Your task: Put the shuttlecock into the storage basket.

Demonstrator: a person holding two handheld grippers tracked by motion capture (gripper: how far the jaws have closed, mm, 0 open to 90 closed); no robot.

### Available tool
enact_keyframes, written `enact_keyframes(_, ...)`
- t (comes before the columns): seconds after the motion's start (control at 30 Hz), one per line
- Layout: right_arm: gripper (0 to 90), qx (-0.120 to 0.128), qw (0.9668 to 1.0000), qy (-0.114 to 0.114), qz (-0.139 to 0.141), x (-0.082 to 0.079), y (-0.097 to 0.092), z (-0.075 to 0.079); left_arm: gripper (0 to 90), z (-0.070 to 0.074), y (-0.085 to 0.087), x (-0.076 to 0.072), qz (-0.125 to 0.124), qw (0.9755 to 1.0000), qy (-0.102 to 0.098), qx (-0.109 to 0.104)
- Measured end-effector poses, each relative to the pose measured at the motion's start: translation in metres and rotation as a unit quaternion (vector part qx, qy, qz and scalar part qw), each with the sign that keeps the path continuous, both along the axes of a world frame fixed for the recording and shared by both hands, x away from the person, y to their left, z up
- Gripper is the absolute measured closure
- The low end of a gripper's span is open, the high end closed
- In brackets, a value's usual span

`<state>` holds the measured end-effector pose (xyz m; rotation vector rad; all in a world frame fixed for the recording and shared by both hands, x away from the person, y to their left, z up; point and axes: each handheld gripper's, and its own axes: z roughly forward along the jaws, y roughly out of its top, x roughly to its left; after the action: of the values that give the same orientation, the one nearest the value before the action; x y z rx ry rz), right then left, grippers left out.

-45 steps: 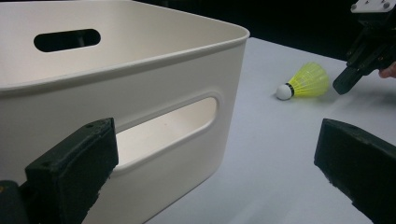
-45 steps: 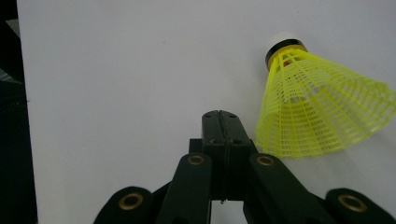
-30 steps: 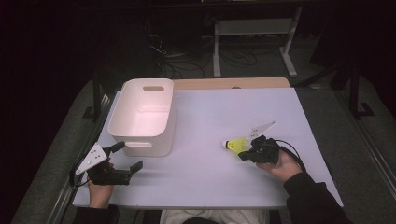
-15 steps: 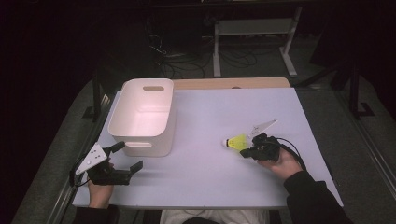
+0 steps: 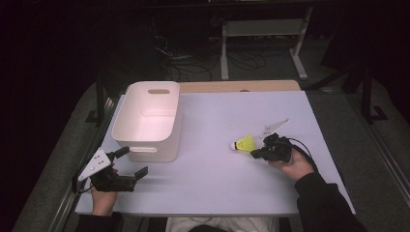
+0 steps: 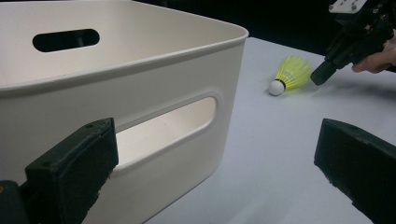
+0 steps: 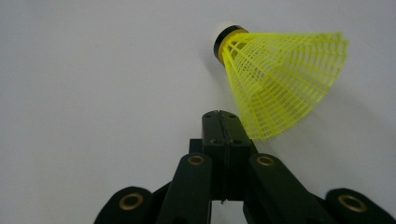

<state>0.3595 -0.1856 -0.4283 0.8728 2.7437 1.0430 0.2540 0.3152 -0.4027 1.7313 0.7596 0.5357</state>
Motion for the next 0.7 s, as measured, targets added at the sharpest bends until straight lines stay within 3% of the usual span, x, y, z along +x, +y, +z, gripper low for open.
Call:
enact_keyframes(0.3, 88.5, 0.016, 0.9998, 0.006, 0.011, 0.008, -0.003, -0.001, 0.0, 0.0, 0.0, 0.0, -0.002, 1.0, 0.001, 0.001)
enact_keyframes(0.4, 88.5, 0.002, 0.9999, 0.012, 0.011, 0.015, -0.003, 0.003, 0.0, 0.0, 0.0, 0.0, -0.001, 1.0, 0.001, 0.001)
enact_keyframes(0.5, 88.5, 0.017, 0.9997, 0.016, 0.009, 0.019, -0.004, 0.005, 0.0, 0.0, 0.0, 0.0, 0.0, 1.0, 0.001, 0.001)
enact_keyframes(0.7, 88.5, 0.002, 0.9998, 0.021, 0.005, 0.029, -0.003, 0.006, 0.0, 0.0, 0.0, 0.0, -0.001, 1.0, 0.002, 0.002)
